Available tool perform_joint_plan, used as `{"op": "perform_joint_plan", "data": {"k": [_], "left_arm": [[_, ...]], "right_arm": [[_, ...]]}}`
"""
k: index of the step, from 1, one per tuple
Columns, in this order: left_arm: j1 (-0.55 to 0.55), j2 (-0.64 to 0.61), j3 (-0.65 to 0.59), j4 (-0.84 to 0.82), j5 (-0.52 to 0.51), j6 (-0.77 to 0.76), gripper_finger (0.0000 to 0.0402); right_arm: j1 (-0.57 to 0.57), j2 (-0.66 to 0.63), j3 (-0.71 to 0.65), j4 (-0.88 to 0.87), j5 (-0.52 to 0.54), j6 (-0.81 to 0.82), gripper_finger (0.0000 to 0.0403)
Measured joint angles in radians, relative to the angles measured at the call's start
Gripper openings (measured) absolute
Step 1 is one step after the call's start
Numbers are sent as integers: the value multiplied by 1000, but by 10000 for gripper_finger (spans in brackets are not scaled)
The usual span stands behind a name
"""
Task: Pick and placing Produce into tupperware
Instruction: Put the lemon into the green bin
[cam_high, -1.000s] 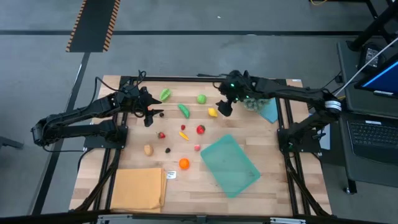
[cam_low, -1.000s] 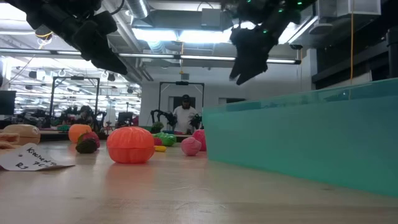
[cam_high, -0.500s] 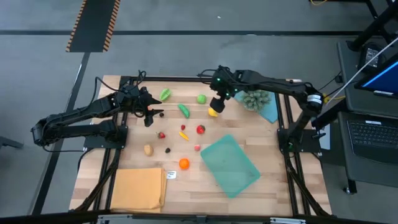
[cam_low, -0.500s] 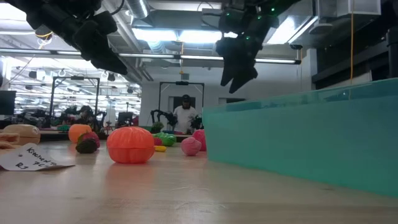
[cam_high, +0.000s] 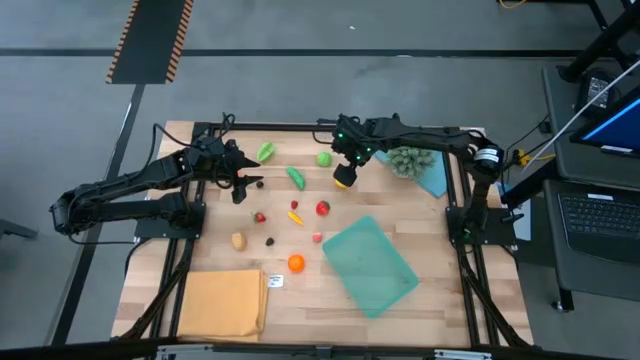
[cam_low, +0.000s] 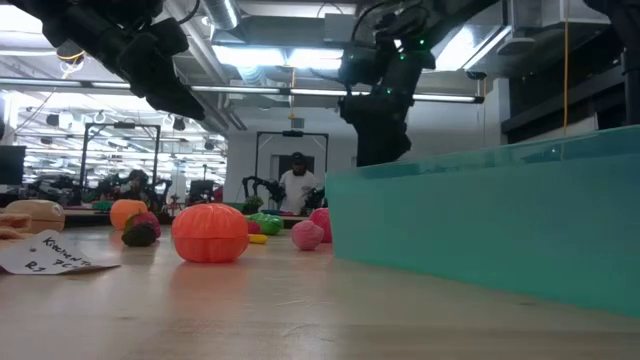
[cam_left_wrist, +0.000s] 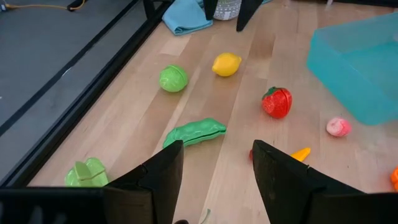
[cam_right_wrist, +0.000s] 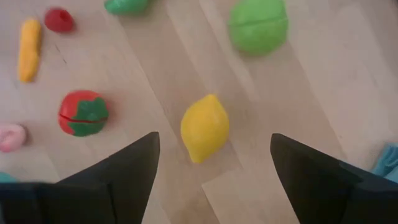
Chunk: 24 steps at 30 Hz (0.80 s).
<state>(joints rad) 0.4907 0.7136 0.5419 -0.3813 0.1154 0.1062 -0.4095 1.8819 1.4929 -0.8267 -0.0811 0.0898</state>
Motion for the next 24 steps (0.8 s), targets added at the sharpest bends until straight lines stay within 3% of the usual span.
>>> {"op": "perform_joint_plan", "data": {"k": [24], "left_arm": [[0,0,0,0,0,0,185]], "right_arm": [[0,122,-1,61,-52,-23,307]]}}
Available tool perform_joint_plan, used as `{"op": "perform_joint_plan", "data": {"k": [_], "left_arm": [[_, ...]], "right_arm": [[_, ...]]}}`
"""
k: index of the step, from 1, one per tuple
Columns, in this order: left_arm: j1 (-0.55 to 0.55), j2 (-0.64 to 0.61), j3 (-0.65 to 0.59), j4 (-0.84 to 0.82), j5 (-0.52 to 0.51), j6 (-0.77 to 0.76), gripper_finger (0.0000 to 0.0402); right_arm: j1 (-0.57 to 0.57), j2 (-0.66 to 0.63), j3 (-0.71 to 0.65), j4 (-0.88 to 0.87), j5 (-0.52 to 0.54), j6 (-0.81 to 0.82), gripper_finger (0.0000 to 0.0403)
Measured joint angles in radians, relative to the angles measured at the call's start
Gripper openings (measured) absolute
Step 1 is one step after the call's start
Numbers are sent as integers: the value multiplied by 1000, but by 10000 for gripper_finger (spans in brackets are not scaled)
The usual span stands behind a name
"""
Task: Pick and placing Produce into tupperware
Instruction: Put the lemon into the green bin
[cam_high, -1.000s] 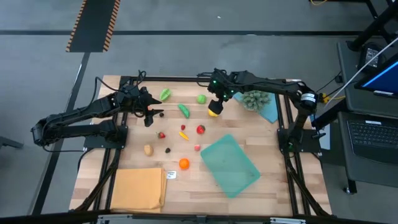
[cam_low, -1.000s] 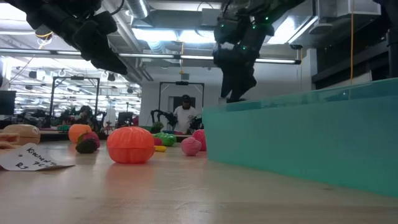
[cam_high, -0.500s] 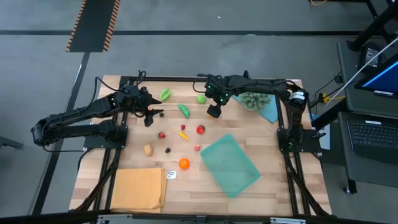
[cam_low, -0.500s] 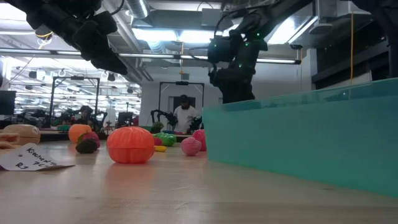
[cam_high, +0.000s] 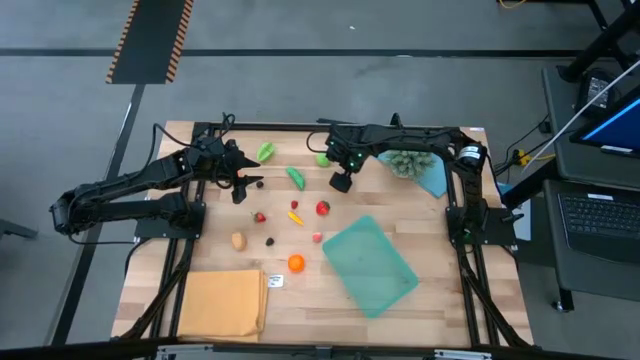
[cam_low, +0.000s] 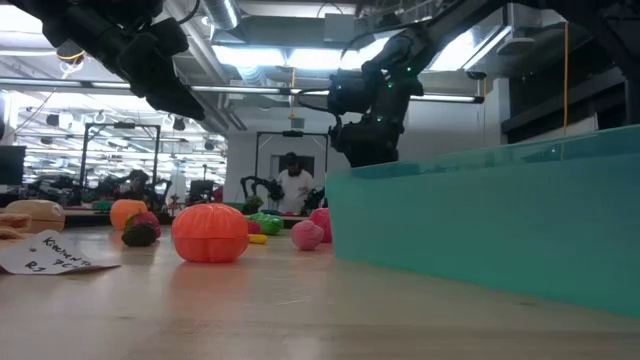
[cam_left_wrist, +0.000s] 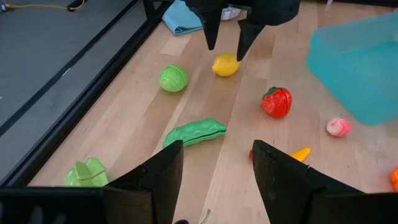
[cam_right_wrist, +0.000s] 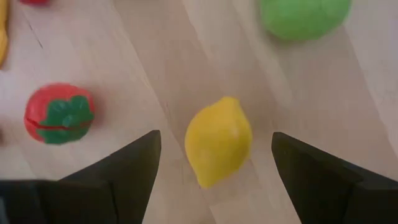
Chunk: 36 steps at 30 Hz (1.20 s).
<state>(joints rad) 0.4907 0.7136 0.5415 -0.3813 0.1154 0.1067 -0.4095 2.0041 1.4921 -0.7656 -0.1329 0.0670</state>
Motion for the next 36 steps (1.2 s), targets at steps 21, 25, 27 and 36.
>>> {"op": "perform_joint_plan", "data": {"k": [21,25,27,36], "left_arm": [[0,0,0,0,0,0,185],[0,0,0,0,0,0,185],[0,0,0,0,0,0,185],[0,0,0,0,0,0,185]], "right_arm": [[0,3,-113,136,0,4,307],[0,3,-113,137,1,1,307],[0,3,-113,137,1,-5,307],[1,3,-113,147,1,-20,307]]}}
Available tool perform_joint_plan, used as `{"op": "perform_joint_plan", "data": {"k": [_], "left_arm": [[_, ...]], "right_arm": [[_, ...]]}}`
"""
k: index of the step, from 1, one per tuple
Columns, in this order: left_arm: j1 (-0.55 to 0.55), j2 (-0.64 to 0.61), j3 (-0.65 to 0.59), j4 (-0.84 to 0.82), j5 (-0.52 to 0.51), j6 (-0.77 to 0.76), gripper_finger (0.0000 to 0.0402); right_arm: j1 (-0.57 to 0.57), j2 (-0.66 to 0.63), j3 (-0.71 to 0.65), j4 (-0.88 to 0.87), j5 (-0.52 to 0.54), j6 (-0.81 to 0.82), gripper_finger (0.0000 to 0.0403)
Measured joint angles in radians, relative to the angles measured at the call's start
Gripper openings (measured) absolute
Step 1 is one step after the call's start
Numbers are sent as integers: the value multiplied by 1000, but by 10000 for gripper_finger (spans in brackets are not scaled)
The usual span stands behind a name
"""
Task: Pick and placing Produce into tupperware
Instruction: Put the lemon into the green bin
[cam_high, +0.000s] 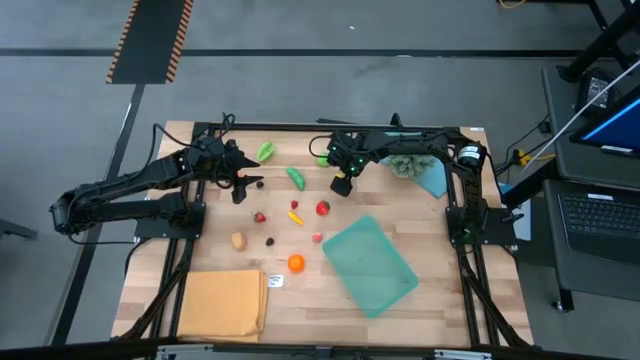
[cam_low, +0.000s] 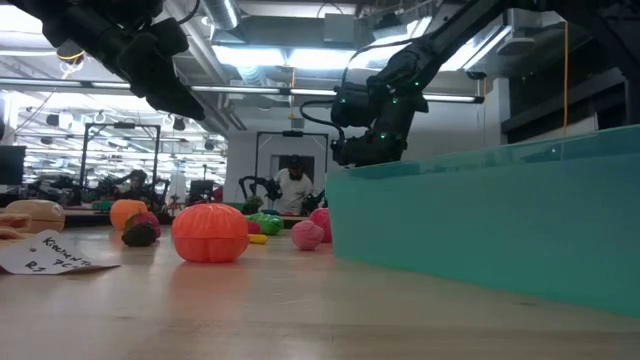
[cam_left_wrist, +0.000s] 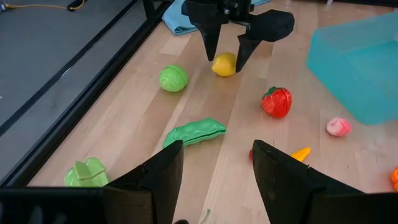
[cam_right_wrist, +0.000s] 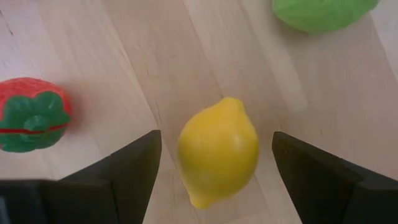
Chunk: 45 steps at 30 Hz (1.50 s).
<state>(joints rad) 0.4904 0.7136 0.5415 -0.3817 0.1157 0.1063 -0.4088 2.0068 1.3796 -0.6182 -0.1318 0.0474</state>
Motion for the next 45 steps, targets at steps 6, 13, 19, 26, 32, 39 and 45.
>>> {"op": "perform_joint_plan", "data": {"k": [6,13,19,26,32,39,45], "left_arm": [[0,0,0,0,0,0,185],[0,0,0,0,0,0,185],[0,0,0,0,0,0,185],[0,0,0,-1,0,1,185],[0,0,0,0,0,1,185],[0,0,0,0,0,1,185],[0,0,0,0,0,1,185]], "right_arm": [[0,7,0,5,0,-1,307],[0,22,-1,16,2,-3,307],[0,26,-1,12,10,-14,307],[0,58,-6,21,15,-29,295],[0,70,-6,21,14,-30,267],[0,73,21,-6,14,-30,245],[-1,77,43,-36,14,-35,210]]}}
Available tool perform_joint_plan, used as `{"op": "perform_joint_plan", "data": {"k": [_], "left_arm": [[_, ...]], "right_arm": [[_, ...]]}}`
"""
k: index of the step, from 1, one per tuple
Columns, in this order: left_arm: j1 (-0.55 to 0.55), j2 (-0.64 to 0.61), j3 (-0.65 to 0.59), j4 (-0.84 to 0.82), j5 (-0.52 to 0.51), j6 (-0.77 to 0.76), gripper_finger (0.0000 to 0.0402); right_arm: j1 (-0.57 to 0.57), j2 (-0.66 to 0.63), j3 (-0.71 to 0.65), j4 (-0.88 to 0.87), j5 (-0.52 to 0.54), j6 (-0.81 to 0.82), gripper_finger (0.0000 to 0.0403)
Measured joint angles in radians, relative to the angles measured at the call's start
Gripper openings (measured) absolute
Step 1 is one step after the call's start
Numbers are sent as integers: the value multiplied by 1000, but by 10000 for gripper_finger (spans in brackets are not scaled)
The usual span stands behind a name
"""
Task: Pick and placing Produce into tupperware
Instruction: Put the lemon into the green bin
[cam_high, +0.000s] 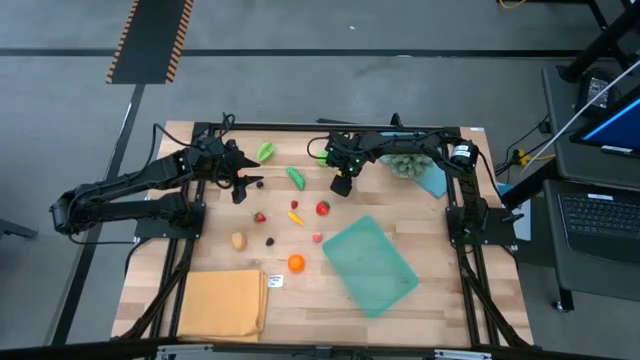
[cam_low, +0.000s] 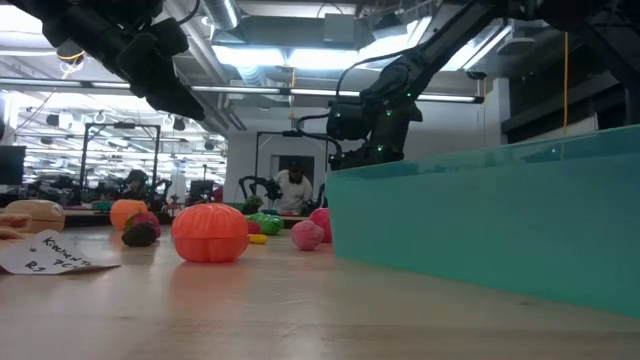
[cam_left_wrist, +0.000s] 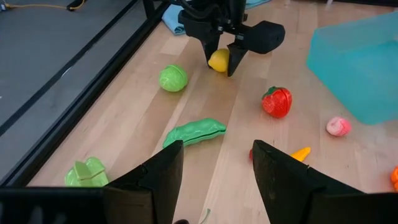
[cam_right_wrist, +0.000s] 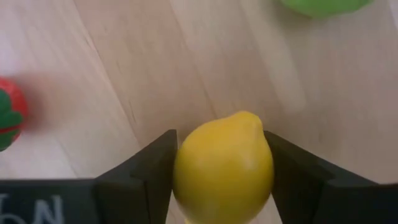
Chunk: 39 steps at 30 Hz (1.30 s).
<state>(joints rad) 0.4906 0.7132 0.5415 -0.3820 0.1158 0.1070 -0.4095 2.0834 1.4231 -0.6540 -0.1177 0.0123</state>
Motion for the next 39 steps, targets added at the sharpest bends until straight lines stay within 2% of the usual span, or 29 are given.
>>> {"op": "perform_joint_plan", "data": {"k": [20,31,36,39], "left_arm": [[0,0,0,0,0,1,185],[0,0,0,0,0,1,185],[0,0,0,1,0,1,185],[0,0,0,1,0,1,185]], "right_arm": [[0,-19,-1,-34,-18,11,210],[8,-199,0,-78,-1,10,211],[31,-289,-8,-67,109,9,211],[51,-352,-60,-12,140,9,211]]}}
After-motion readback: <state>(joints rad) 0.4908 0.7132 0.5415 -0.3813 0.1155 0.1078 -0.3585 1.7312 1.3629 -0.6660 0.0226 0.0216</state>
